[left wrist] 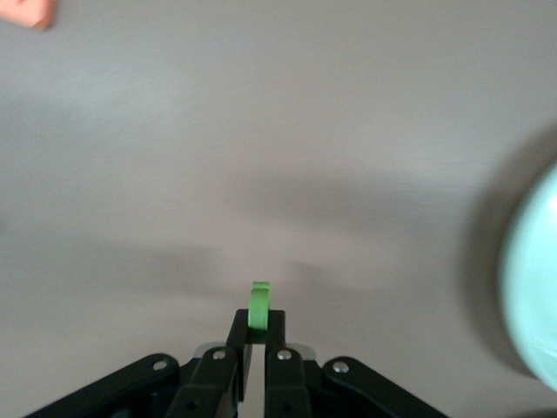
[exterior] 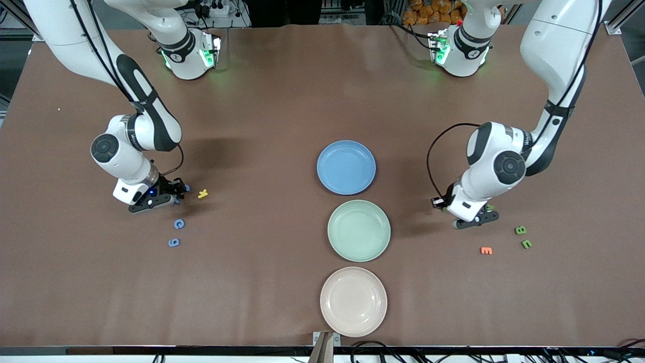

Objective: Sort letters by color into matching plates
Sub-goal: 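Move the green I onto the green plate with the left gripper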

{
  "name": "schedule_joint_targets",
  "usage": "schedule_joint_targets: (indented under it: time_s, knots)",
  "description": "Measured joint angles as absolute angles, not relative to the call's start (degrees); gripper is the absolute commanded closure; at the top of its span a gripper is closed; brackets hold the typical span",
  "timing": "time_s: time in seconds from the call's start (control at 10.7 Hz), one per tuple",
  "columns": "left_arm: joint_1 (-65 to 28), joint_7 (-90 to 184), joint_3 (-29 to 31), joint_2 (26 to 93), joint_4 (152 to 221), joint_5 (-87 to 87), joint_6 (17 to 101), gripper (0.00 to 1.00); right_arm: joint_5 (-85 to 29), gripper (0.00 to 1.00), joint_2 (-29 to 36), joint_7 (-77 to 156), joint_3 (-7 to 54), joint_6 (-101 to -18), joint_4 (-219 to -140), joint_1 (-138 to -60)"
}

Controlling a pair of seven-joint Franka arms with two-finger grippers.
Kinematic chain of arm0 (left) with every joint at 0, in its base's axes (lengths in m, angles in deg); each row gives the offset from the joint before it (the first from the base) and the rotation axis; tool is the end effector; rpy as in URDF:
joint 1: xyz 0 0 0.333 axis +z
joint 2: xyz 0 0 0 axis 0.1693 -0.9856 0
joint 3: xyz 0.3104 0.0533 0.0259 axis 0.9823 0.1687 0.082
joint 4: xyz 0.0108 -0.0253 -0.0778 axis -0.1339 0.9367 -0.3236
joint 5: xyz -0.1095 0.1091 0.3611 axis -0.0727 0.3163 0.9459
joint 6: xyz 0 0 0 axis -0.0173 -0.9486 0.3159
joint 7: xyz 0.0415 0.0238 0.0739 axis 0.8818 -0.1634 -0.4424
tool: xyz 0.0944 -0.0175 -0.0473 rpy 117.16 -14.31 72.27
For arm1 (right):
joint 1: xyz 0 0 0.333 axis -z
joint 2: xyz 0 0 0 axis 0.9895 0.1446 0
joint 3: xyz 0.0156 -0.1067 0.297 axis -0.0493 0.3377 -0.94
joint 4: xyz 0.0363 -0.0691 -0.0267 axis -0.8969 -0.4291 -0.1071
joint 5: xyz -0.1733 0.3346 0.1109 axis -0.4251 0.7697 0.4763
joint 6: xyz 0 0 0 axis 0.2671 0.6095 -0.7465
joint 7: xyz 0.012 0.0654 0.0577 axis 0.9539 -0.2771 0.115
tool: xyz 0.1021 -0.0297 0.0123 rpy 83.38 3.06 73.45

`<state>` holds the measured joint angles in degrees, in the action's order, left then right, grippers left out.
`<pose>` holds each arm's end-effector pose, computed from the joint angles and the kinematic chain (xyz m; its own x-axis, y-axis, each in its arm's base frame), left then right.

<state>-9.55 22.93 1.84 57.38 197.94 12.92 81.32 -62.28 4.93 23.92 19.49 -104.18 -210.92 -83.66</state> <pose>0.5989 -0.1737 0.2414 0.9768 0.2123 -0.0275 0.2139 -0.9730 0.0871 0.5386 0.0047 0.1703 0.9440 0.3209 0.0766 0.3206 -0.9471 0.0162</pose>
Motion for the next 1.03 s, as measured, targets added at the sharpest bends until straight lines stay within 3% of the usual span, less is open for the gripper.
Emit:
schedule_joint_targets:
  time_s: [0.38, 0.84, 0.94, 1.03]
  knots:
    - [-18.08, 20.78, 0.66, 57.89, 190.96, 12.92, 81.42, 1.0, -62.28, 0.49, 4.9, 23.85, 19.41, -104.25, -210.83, -83.64]
    - [-23.39, 19.36, 0.66, 50.27, 185.14, 12.92, 88.42, 1.0, -62.28, 0.61, 4.74, 23.84, 19.31, -104.26, -210.78, -83.63]
    - [-24.51, 17.5, 0.65, 48.61, 183.76, 12.92, 88.9, 0.92, -62.28, 0.64, 4.71, 23.84, 19.29, -104.27, -210.77, -83.63]
    - [-25.67, 15.73, 0.65, 47.39, 182.22, 12.92, 89.02, 0.5, -62.27, 0.68, 4.71, 23.84, 19.29, -104.27, -210.76, -83.63]
